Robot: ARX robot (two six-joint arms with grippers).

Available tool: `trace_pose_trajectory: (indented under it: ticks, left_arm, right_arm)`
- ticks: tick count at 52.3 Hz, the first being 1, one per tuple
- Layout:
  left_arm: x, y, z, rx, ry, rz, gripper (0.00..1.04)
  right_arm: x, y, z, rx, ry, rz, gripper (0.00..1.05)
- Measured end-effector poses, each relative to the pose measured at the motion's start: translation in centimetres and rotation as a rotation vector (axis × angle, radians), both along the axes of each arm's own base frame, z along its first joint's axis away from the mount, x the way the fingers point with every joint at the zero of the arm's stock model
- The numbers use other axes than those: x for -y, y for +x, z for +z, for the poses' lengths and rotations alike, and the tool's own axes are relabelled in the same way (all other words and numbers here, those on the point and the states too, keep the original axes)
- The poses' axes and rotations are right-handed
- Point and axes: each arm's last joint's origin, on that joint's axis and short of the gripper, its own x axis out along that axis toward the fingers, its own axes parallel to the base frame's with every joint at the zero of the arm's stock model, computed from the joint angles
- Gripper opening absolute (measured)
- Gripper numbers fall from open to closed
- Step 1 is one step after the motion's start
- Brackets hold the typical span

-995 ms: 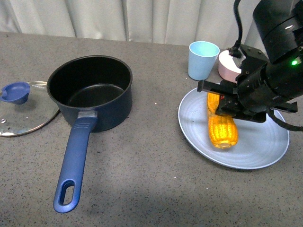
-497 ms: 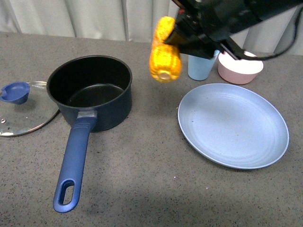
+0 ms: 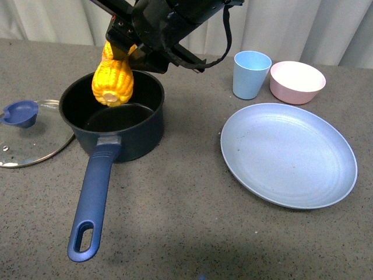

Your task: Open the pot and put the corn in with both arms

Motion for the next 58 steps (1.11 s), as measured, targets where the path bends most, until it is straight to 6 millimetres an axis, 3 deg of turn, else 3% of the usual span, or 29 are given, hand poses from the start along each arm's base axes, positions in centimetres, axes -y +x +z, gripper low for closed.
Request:
trace_pose_trajectory:
  ticks: [18,25,32,44,51,58]
  left_arm:
    - [0.0,0.0,0.0,0.000,0.000,0.000,0.98]
    - [0.0,0.0,0.0,0.000,0.000,0.000,0.98]
    - [0.0,0.0,0.0,0.000,0.000,0.000,0.98]
    - [0.0,0.0,0.0,0.000,0.000,0.000,0.98]
    - [0.0,0.0,0.0,0.000,0.000,0.000,0.98]
    - [0.0,0.0,0.0,0.000,0.000,0.000,0.98]
  right_arm:
    - [-1.4,0.1,-0.6,-0.007,-0.011,0.019,0.08]
    - [-1.4,0.1,-0.5,-0.006,-0.012,0.018,0.31]
    - [-1.4,0.1,-0.5,0.001,-0.014,0.012,0.60]
    - [-1.1,0.3,-0.7,0.026,-0.016,-0.005,0.96]
    - [-0.1,-0.1,-1.0,0.078,-0.039,-0.046,0.95]
    - [2.8,-1.2,0.9,0.238,-0.092,-0.135,0.96]
